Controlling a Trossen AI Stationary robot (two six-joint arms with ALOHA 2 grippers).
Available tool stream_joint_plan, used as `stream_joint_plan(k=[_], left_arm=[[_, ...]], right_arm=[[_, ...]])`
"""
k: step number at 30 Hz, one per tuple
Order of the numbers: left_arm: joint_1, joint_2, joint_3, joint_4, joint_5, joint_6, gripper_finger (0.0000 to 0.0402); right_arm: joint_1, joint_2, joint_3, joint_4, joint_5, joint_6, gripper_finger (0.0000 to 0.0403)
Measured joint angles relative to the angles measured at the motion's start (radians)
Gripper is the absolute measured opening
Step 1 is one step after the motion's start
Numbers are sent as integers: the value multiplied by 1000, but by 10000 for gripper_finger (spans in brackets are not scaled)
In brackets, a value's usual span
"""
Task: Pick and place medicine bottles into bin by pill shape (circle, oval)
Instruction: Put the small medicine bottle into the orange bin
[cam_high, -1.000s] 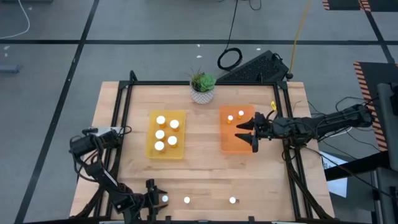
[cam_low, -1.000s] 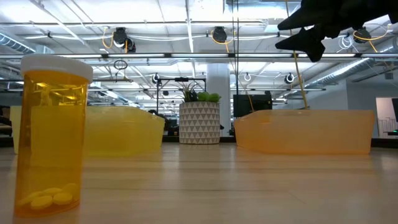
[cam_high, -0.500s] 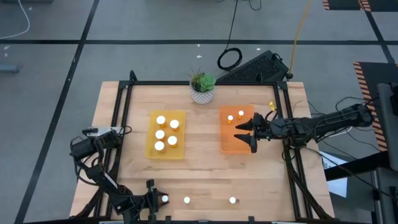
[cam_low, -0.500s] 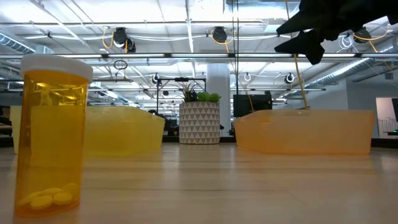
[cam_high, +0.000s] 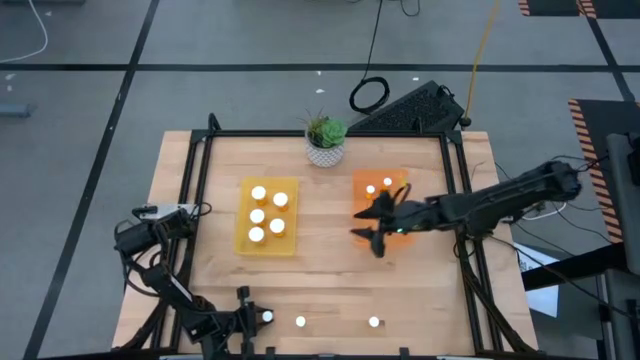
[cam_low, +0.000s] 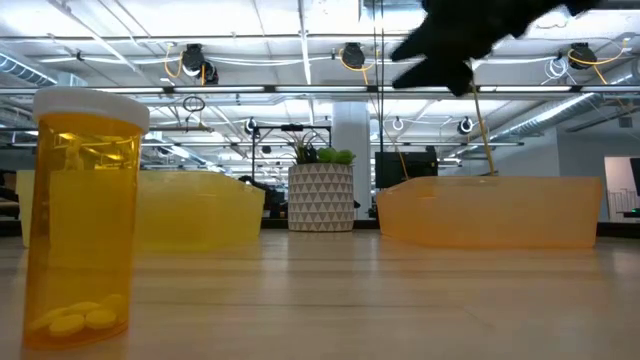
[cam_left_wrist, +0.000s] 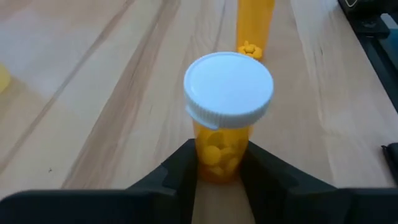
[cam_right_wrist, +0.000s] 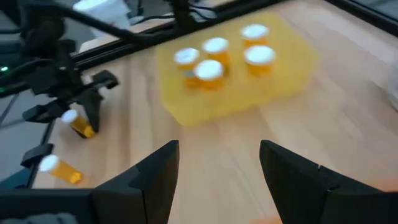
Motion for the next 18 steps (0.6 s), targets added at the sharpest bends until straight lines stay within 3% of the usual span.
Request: stream_joint_plan(k=[8,18], left_arm=[[19,-52,-2,-19,0,57,115],[79,-130,-1,-37,23,163,115]], right_arm=[[107,346,361,-13,-10,-159,219],[166,686,677,-50,-197,-257,219]])
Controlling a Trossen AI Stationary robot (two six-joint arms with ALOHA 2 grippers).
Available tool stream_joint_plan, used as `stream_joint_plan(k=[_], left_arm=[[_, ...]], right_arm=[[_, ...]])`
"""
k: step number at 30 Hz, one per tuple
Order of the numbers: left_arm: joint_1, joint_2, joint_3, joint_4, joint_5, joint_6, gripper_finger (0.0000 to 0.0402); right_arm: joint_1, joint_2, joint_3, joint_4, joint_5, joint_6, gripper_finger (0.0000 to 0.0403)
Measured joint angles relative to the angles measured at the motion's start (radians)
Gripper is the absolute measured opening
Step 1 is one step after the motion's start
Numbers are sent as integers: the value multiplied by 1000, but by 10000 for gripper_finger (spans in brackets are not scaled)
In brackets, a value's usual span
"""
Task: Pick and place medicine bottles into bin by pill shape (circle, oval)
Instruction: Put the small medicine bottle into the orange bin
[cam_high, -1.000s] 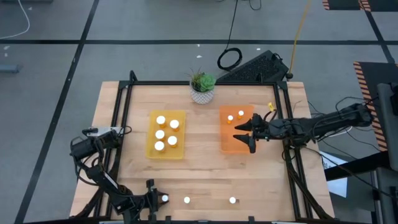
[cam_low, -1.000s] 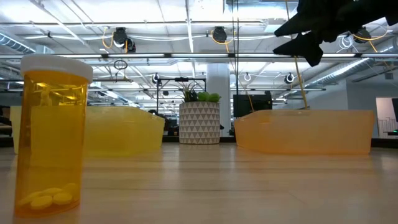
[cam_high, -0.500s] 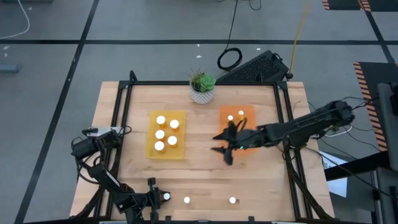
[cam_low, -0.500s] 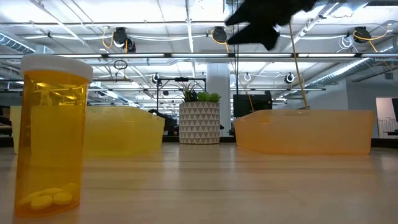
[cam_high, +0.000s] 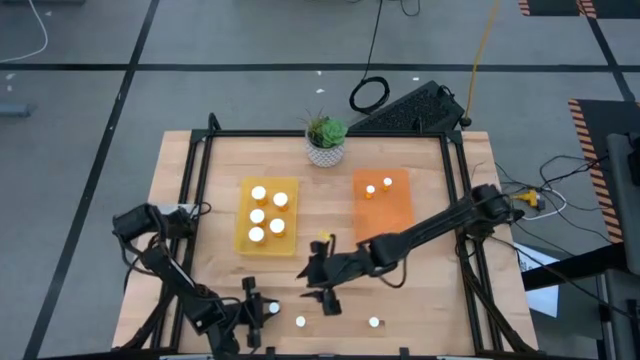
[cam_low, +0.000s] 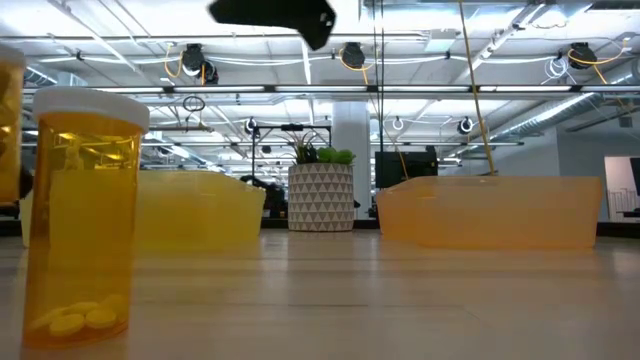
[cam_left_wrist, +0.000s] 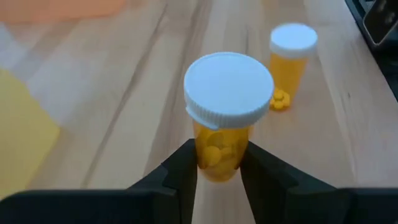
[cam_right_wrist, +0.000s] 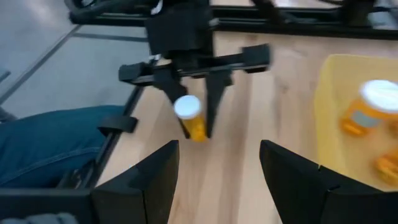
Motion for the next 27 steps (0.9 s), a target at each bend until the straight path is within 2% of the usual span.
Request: stream_joint_plan(k=[6,16,20,27], left_arm=[[46,-49,1,4,18,72,115],[143,-87,3,6,64,175,115],[186,-87,3,6,106,173,115],[233,-87,3,16,114,173,115]], right_arm=[[6,69,75,0,1,13,223],[9,75,92,16,51,-4,279],[11,75,92,-7,119,-8,273],[11,75,92,-37,117,-8,248]])
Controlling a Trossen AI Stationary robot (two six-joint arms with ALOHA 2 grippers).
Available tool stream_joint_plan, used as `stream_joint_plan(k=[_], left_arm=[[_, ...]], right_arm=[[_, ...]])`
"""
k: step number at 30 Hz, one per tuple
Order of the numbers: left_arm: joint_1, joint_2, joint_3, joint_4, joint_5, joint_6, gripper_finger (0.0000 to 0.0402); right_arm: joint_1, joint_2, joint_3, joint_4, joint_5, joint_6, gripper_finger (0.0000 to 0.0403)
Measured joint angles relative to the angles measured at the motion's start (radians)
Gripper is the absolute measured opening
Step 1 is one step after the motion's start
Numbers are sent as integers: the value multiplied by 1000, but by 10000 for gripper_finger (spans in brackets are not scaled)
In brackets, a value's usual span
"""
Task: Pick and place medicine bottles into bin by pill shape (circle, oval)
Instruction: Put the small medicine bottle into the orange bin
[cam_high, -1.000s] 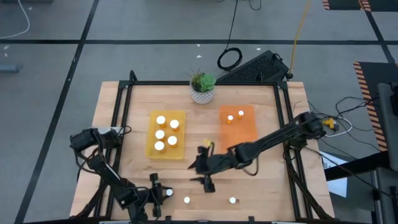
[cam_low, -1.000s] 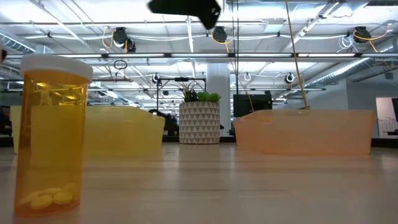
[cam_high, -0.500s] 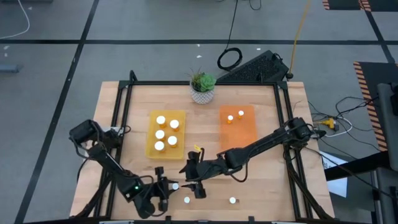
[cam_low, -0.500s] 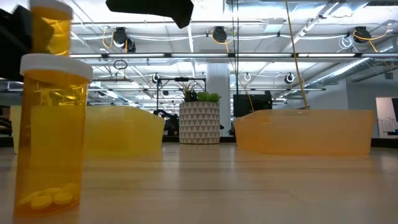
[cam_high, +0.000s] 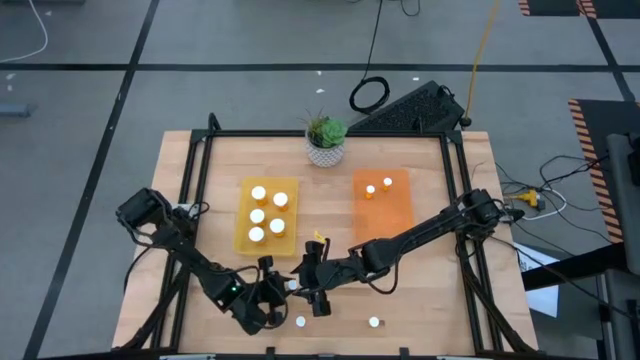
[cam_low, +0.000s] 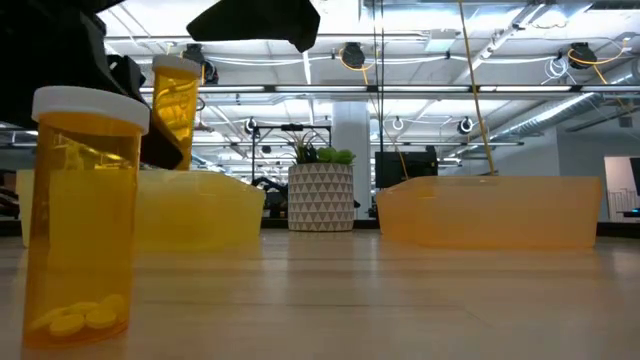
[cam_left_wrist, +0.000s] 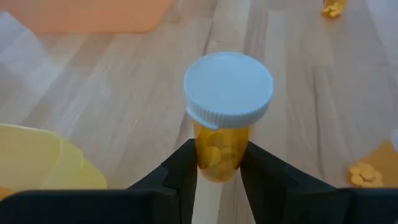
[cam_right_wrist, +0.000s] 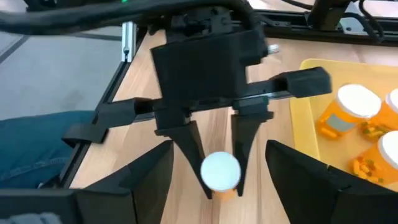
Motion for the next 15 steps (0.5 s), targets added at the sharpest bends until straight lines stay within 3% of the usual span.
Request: stream_joint_plan(k=[15], left_arm=[[37,0,0,97,0,42,115]], right_arm=[[-2,0,0,-45,-2,-13,242]])
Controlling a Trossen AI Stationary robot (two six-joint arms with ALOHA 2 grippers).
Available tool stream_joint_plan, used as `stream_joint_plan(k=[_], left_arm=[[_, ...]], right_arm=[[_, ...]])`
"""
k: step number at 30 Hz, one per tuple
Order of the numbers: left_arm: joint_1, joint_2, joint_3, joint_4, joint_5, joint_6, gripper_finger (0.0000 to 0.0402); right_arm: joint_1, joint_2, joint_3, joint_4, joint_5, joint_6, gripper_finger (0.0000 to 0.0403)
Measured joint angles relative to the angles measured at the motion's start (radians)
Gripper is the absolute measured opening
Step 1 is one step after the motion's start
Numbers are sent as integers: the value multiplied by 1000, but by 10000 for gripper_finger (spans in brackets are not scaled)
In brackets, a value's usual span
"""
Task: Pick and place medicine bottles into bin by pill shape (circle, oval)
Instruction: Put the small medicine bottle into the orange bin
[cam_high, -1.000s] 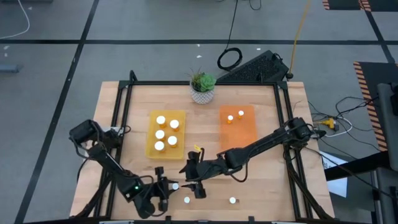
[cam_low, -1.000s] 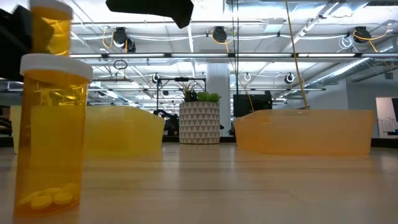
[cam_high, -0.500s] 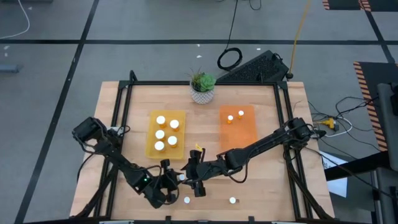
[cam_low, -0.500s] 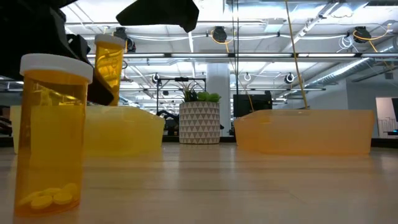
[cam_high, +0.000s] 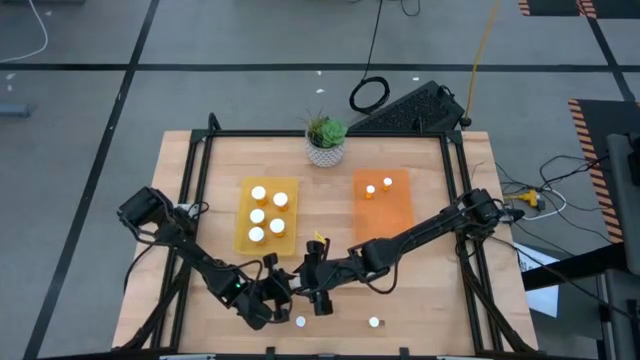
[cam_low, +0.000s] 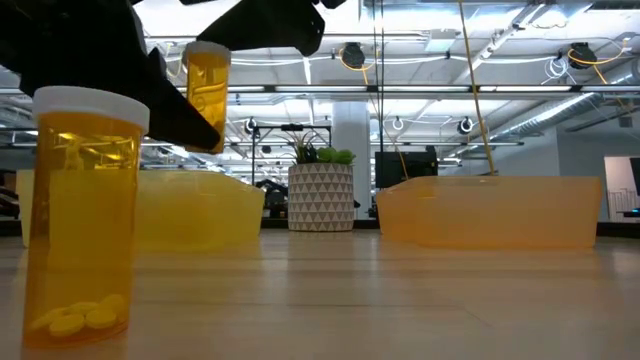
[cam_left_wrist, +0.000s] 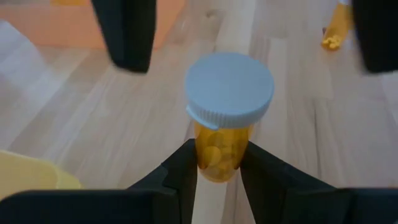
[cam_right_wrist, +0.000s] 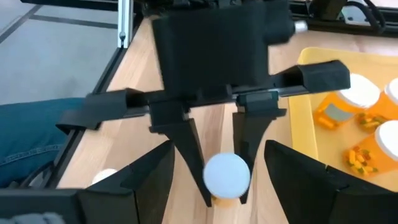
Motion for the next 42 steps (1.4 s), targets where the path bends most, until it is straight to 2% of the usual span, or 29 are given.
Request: stream_joint_plan(k=[10,27,31,38,42], left_arm=[[3,0,0,36,-2,18,115],[19,0,0,37,-1,19,115],[19,0,0,39,1,19,115],[19,0,0,53,1,17,115],[19,0,0,69,1,28,115]], right_arm=[[-4,0,0,-45,0,-24,236],[-13,0,0,-62,-26,-60,121],[-13,0,0,-63,-18,-60,127],[-13,0,0,-93,2,-68,181],[-13,0,-1,-85,2,-73,181]])
